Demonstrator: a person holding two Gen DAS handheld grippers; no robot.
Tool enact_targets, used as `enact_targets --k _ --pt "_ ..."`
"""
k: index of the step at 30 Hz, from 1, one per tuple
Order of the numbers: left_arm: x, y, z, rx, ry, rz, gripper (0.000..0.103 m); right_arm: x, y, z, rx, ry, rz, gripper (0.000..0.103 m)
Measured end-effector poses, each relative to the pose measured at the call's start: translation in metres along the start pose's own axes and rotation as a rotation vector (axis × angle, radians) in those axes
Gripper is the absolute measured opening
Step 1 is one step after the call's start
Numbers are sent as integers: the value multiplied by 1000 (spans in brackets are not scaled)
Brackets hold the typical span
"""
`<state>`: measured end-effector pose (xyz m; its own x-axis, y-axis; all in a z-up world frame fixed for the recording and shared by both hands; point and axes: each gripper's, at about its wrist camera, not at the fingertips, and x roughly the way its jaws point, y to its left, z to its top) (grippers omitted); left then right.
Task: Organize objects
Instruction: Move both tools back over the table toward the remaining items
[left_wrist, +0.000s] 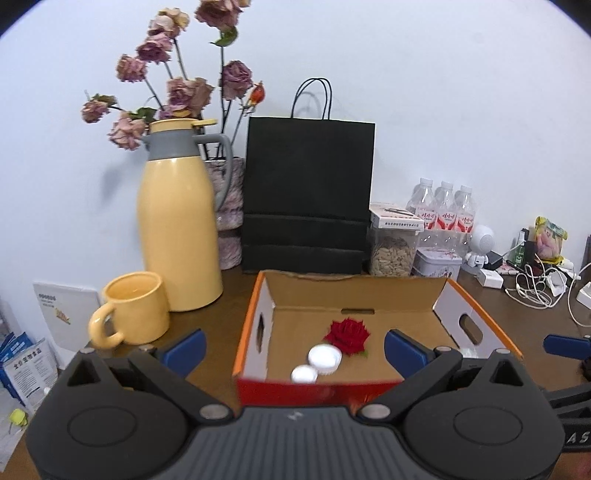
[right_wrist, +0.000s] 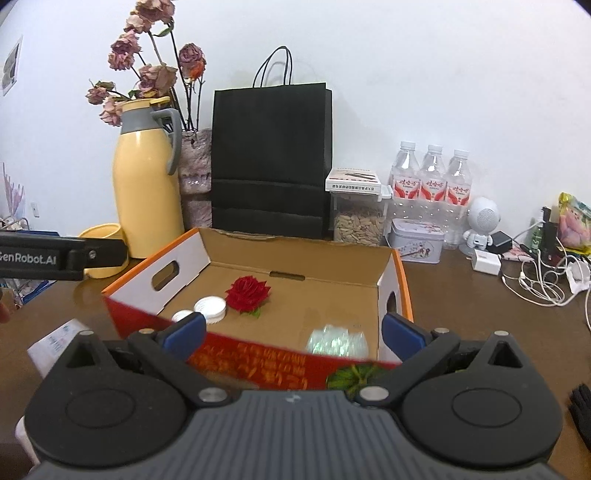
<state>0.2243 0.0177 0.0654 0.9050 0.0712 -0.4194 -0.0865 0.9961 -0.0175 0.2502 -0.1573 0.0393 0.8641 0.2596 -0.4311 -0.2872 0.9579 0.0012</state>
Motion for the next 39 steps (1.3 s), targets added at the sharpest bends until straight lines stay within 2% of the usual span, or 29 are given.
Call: enact_targets --k 9,23,31,39 --pt "-44 24 -32 0 26 30 103 -47 9 -26 -3 5 11 103" --pt "-93 54 -79 -9 83 38 103 -91 19 -67 -4 65 -8 103" --pt "-109 58 -111 -10 143 16 103 -108 23 -100 5 118 -11 103" --pt "-114 47 -147 6 216 -39 103 -112 33 -123 2 166 9 103"
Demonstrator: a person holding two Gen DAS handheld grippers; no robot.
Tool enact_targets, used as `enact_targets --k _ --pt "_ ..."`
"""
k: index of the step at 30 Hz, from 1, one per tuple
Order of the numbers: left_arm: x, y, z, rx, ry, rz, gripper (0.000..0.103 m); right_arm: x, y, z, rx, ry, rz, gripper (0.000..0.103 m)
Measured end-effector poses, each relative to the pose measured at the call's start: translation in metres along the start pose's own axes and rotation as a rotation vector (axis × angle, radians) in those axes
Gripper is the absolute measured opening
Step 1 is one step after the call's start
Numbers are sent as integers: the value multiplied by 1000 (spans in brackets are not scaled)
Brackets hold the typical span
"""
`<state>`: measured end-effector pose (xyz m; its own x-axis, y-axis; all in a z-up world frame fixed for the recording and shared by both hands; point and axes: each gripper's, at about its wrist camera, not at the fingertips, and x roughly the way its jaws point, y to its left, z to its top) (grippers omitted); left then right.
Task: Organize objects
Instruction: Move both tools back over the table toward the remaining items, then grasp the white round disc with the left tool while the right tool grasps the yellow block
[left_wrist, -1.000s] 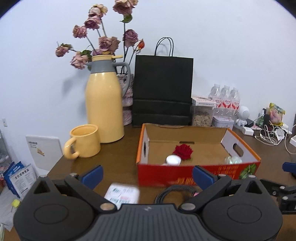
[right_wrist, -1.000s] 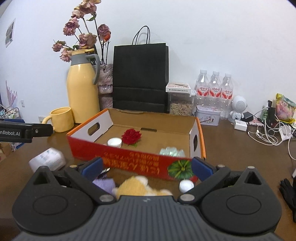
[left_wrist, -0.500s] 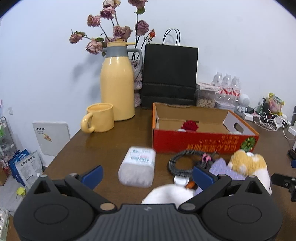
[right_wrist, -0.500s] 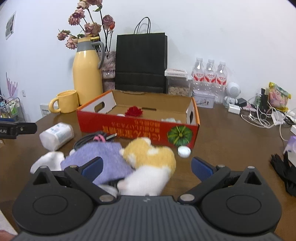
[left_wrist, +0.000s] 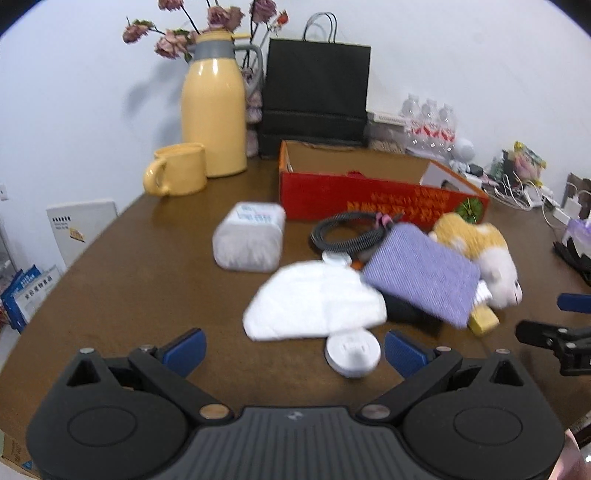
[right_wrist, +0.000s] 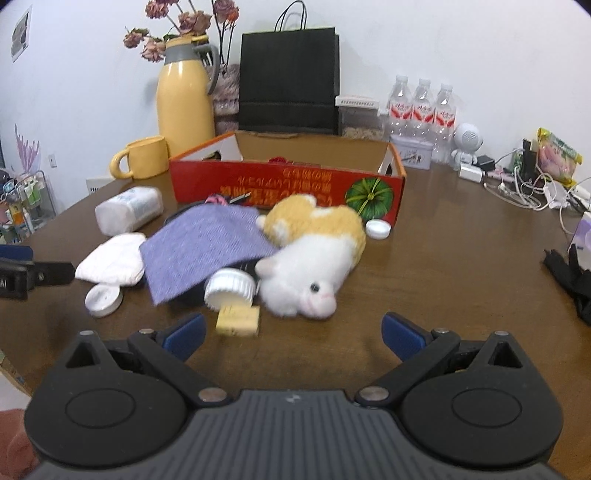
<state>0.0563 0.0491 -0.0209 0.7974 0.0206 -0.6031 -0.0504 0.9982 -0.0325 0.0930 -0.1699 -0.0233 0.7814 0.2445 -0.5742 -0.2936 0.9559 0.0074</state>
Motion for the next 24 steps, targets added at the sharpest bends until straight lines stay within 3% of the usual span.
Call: enact_targets --k 10,14,18,22,24 --pt "16 -19 -8 -5 28 -11 98 12 5 -9 11 17 21 103" --pt "26 -28 -11 -9 47 -18 87 18 5 -11 20 23 25 103" --pt "29 -35 -11 -3 17 -25 74 21 8 -11 9 15 28 101" --pt "31 -38 -11 -7 -2 -19 68 27 16 -9 -10 11 39 94" --pt "31 -39 -12 -5 -12 -15 59 30 19 -8 -14 10 44 88"
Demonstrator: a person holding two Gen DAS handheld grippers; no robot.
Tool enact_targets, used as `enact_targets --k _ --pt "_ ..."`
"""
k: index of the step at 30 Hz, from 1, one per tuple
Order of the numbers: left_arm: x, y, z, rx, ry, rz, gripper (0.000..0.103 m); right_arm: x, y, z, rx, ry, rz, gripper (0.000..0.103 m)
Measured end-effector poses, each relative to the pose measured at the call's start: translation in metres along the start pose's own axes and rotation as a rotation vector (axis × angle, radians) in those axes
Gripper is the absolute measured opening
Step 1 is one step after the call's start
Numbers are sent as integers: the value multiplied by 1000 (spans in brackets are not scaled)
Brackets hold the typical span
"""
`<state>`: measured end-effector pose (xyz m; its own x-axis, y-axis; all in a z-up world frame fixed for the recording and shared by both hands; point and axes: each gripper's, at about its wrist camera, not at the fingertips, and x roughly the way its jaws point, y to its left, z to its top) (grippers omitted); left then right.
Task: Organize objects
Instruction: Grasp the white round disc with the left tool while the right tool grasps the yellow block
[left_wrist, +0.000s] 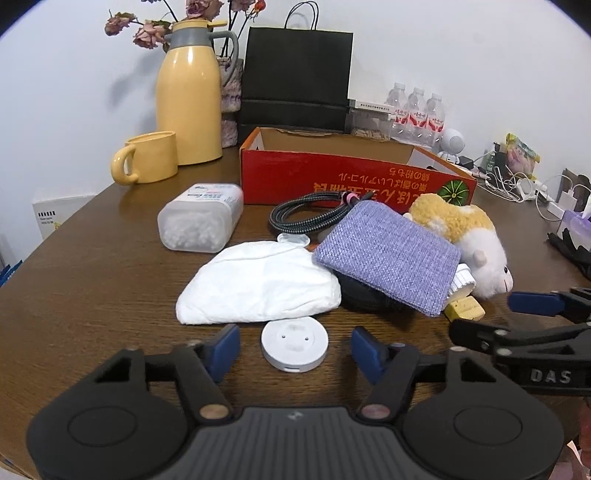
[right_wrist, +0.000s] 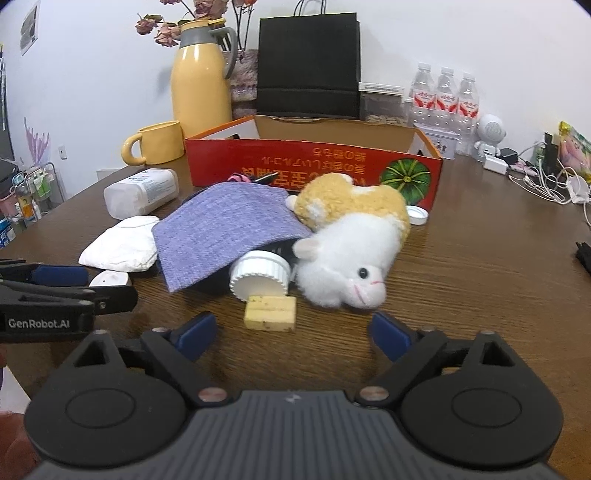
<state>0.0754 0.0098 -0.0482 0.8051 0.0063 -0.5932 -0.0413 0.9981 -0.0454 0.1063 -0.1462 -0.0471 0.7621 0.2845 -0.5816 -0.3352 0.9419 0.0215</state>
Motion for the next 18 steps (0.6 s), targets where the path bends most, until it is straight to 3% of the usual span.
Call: enact_targets --k 4,6,8,18 --pt "-2 1 0 -6 -10 -3 38 5 4 2 1 -6 4 71" --pt "-2 1 -1 -6 -11 -11 38 7 6 2 -1 -7 8 54" --pt "-4 1 -2 -5 -14 -16 38 6 7 0 -6 -16 16 31" --pt "-9 4 -4 -12 -16 -22 38 -5 3 -4 11 -50 36 31"
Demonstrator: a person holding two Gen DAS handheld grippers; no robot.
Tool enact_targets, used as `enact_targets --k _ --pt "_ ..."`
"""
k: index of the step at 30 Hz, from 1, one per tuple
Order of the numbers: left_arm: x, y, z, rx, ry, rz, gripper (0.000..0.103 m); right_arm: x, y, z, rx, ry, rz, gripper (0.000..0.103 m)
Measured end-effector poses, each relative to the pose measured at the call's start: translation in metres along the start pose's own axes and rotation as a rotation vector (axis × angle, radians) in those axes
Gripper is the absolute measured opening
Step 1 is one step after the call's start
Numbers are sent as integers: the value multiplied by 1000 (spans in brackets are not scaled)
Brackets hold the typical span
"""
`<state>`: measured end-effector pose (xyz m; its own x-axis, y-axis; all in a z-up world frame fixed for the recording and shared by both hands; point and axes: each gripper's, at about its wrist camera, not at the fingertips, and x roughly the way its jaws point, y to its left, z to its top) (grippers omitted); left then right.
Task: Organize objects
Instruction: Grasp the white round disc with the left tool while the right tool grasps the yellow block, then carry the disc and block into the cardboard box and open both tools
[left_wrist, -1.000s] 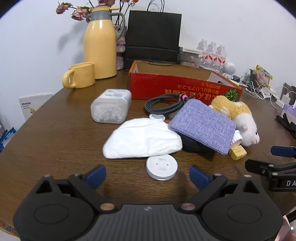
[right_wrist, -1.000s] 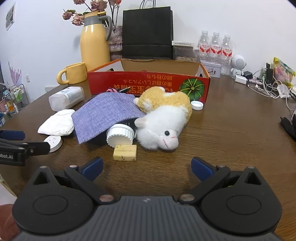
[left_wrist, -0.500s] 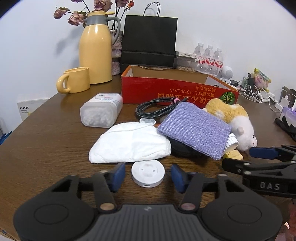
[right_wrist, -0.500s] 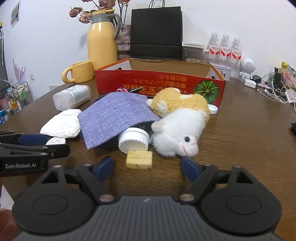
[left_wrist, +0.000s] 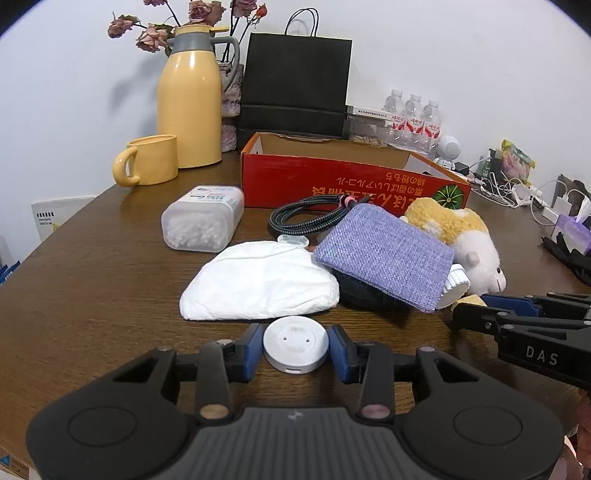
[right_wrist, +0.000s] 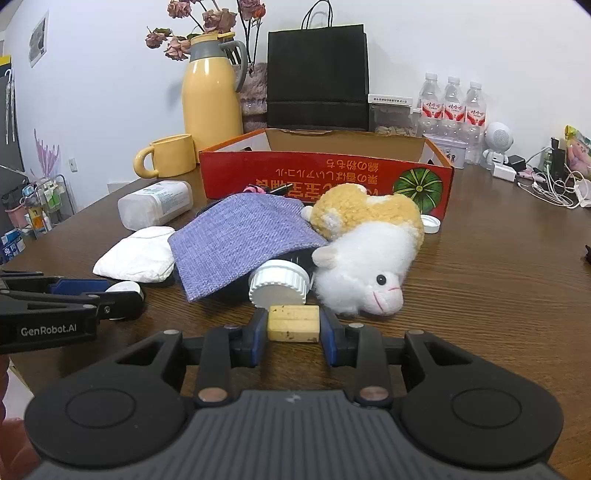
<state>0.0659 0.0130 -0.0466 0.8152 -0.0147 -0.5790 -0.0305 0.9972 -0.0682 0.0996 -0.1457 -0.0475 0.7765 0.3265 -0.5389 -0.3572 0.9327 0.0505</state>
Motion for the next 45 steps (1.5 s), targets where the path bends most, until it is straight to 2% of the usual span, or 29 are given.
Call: enact_targets --k 5,11,22,39,45 --pt "-6 4 -2 -3 -3 -14 38 -9 -1 -1 -1 -20 1 31" --pt "-20 4 2 15 -46 -36 38 -18 -3 1 2 -46 3 31" --pt "-27 -8 37 53 -143 -31 38 -28 -3 21 -19 -111 5 31" --pt "8 -39 112 89 -229 -49 38 -9 -25 82 -10 -205 -14 31" --pt "32 -46 139 87 -230 -51 38 7 -36 106 -5 -220 -21 31"
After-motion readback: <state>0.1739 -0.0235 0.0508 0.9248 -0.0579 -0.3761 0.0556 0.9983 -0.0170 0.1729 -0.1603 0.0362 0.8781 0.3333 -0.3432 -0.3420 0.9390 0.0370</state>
